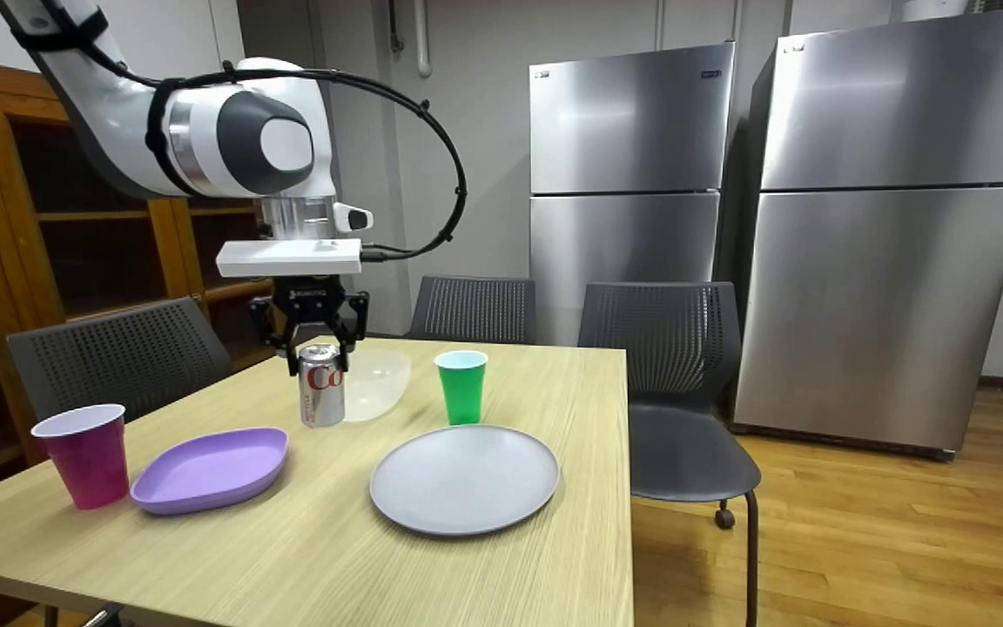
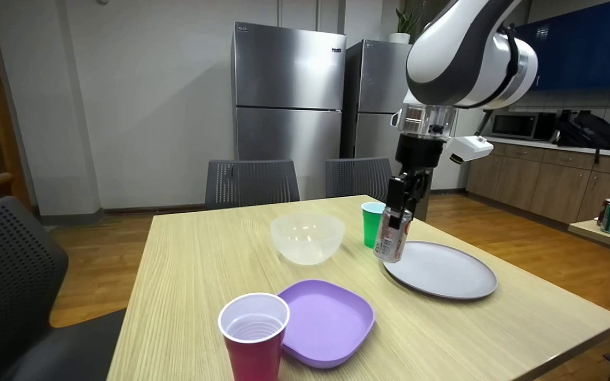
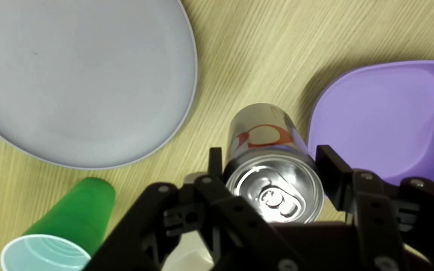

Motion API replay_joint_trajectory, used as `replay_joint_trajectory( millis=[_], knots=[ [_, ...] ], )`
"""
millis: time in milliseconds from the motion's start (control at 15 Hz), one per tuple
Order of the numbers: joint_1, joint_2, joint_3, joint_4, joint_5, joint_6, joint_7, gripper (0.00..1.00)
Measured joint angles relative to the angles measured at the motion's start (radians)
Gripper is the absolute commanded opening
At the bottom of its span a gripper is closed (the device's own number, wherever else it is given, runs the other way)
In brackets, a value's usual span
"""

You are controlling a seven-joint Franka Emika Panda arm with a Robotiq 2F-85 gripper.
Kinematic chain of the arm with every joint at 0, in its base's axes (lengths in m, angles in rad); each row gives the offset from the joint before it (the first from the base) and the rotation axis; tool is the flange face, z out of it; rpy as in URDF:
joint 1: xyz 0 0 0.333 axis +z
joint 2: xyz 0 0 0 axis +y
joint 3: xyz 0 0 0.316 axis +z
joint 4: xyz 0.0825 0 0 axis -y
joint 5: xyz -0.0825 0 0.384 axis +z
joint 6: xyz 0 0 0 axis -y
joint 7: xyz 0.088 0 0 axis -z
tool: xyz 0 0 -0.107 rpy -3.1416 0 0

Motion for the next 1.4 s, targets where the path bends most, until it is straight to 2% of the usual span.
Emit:
replay_joint_trajectory(
  millis=[867, 1400],
  knots=[
    [0.097, 0.003, 0.096, 0.007, 0.018, 0.0, -0.007, 0.38],
    [0.125, 0.043, 0.133, 0.042, 0.028, 0.001, -0.006, 0.38]
  ],
)
